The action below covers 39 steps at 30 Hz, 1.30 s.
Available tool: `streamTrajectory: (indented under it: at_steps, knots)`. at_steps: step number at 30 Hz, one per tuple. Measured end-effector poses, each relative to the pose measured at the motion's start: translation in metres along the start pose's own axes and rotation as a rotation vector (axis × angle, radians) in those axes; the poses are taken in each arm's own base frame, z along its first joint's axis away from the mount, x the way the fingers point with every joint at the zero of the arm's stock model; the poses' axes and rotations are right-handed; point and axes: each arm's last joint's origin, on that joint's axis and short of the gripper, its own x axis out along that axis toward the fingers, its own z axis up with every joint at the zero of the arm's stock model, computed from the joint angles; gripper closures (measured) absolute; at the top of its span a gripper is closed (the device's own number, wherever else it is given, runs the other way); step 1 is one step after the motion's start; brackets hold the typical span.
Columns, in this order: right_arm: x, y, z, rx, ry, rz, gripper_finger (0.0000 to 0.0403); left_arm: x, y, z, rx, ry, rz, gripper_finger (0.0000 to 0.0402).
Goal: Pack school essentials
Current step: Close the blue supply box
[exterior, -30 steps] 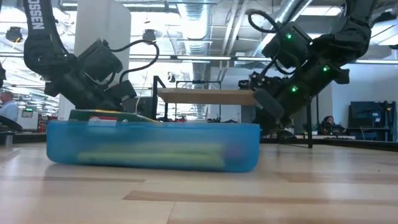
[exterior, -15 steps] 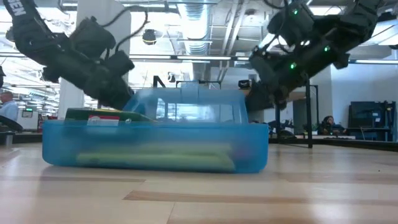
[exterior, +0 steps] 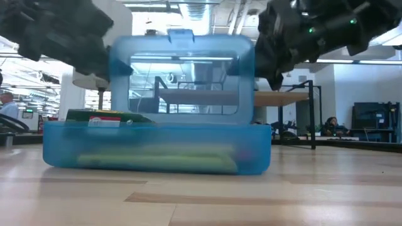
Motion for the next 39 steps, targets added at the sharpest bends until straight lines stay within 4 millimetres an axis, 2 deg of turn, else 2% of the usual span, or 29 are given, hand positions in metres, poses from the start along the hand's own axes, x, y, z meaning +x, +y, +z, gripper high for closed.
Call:
streamTrajectory:
  at_steps: [5, 11, 20, 28, 39]
  knots:
    - [0.007, 0.021, -0.014, -0.008, -0.009, 0.080, 0.0384, 0.002, -0.027, 0.001, -0.014, 0.004, -0.093, 0.0401]
    - [0.031, 0.047, -0.024, -0.024, 0.017, 0.123, 0.0385, 0.000, -0.056, 0.001, 0.009, 0.000, -0.123, 0.0401]
    - [0.060, 0.068, -0.038, -0.044, 0.056, 0.158, 0.0382, 0.003, -0.088, -0.007, -0.021, 0.018, -0.131, 0.0401]
    - [0.065, 0.086, -0.051, -0.038, 0.087, 0.202, 0.0386, 0.021, -0.102, -0.020, -0.026, 0.019, -0.150, 0.0401]
    - [0.063, 0.089, -0.071, -0.022, 0.195, 0.181, 0.0384, 0.038, -0.108, -0.036, -0.062, 0.030, -0.188, 0.0401]
